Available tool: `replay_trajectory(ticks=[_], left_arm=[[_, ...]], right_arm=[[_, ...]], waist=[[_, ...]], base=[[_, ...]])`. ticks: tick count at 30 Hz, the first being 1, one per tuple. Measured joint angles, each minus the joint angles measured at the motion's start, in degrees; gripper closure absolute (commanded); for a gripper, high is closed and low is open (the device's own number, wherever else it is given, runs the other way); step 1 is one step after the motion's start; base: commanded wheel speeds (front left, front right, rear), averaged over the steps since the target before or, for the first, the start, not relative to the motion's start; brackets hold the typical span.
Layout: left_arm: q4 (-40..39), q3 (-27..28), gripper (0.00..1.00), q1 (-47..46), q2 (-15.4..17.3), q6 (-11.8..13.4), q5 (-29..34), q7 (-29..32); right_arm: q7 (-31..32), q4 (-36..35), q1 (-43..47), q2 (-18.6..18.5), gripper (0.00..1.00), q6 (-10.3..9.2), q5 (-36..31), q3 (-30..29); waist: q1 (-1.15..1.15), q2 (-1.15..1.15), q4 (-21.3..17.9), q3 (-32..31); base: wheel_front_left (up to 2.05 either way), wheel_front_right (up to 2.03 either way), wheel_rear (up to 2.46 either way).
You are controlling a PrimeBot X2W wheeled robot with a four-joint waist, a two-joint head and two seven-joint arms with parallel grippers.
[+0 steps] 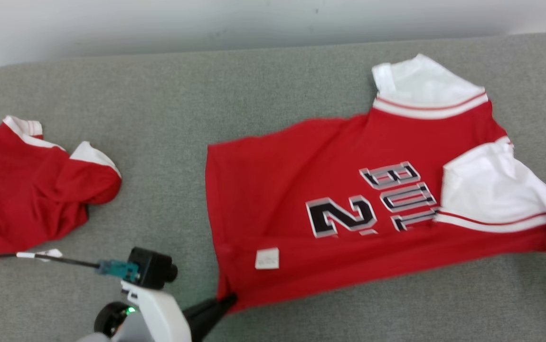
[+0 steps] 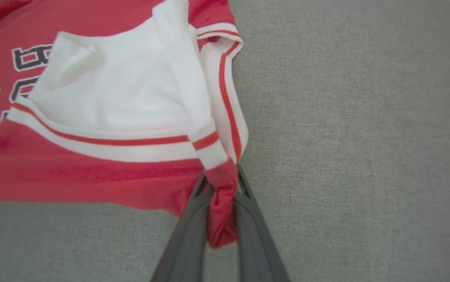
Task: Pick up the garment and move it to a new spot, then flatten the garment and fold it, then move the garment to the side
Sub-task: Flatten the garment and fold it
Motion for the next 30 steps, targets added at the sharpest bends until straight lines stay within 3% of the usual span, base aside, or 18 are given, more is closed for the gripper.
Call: replay_trajectory(ticks=[6, 11, 12, 13, 14, 15, 16, 18, 22, 27, 30], left_arm=[[-7.59, -0.68, 1.00, 4.72, 3.96, -0.22, -1.97, 0.94], [-9.29, -3.47, 1.00, 9.04, 2.67, 1.22, -1.92, 0.41], [-8.96, -4.16, 1.00, 9.73, 2.09, 1.36, -1.92, 0.32], [-8.37, -4.61, 1.00, 10.10, 1.57, 1.65, -1.81, 0.03], [-7.60, -4.99, 0.97, 10.24, 1.07, 1.75, -1.58, -0.10], [-6.65, -5.05, 0.57, 10.28, 0.42, 1.88, -1.53, -0.42], [-5.73, -4.86, 0.00, 10.39, -0.32, 1.88, -1.56, -1.02], [-4.16, -4.76, 0.00, 10.49, -1.42, 1.65, -1.74, -1.67], [-3.25, -3.52, 0.00, 9.30, -0.14, 2.03, -0.23, -3.13], [-5.97, 2.74, 0.00, 6.45, 4.68, 4.66, 0.08, -5.39], [-5.91, 4.99, 0.00, 1.94, 5.64, 5.77, 2.22, -5.54]], right_arm=[[7.81, -5.11, 8.23, -6.55, 1.00, 0.02, 7.28, -2.67], [11.73, -6.92, 15.71, -7.30, 1.00, 0.02, 9.67, -4.41], [11.77, -6.84, 16.50, -7.09, 0.84, 0.02, 9.22, -4.57], [11.87, -6.75, 17.05, -6.80, 0.51, 0.02, 8.56, -4.61], [11.55, -6.62, 17.35, -6.35, 0.00, 0.02, 7.65, -4.68], [10.93, -6.41, 17.48, -5.70, 0.00, 0.01, 6.51, -4.92], [10.51, -6.17, 17.59, -5.21, 0.00, 0.01, 5.71, -5.08], [9.91, -6.12, 18.07, -4.25, 0.00, 0.01, 5.16, -5.39], [8.54, -7.59, 18.07, -4.63, 0.00, 0.01, 3.10, -7.55], [9.24, -13.93, 14.17, -6.73, 0.00, 0.00, 4.72, -12.67], [10.33, -16.39, 8.82, -8.02, 0.00, 0.00, 2.96, -14.19]], waist=[[0.00, 0.00, -0.32, -2.23], [0.00, 0.00, -0.67, -2.44], [0.00, 0.00, -0.73, -2.33], [0.00, 0.00, -0.77, -2.21], [0.00, 0.00, -0.78, -2.11], [0.00, 0.00, -0.75, -2.04], [0.00, 0.00, -0.68, -2.02], [0.00, 0.00, -0.46, -2.06], [0.00, 0.00, -0.34, -2.21], [0.00, 0.00, -0.23, -1.22], [0.00, 0.00, 0.27, 0.07]], base=[[0.00, 0.00, 0.00], [0.00, 0.00, 0.00], [0.00, 0.00, 0.00], [0.00, 0.00, 0.00], [0.00, 0.00, 0.00], [0.00, 0.00, 0.00], [0.00, 0.00, 0.00], [0.00, 0.00, 0.00], [0.00, 0.00, 0.00], [0.00, 0.00, 0.00], [0.00, 0.00, 0.00]])
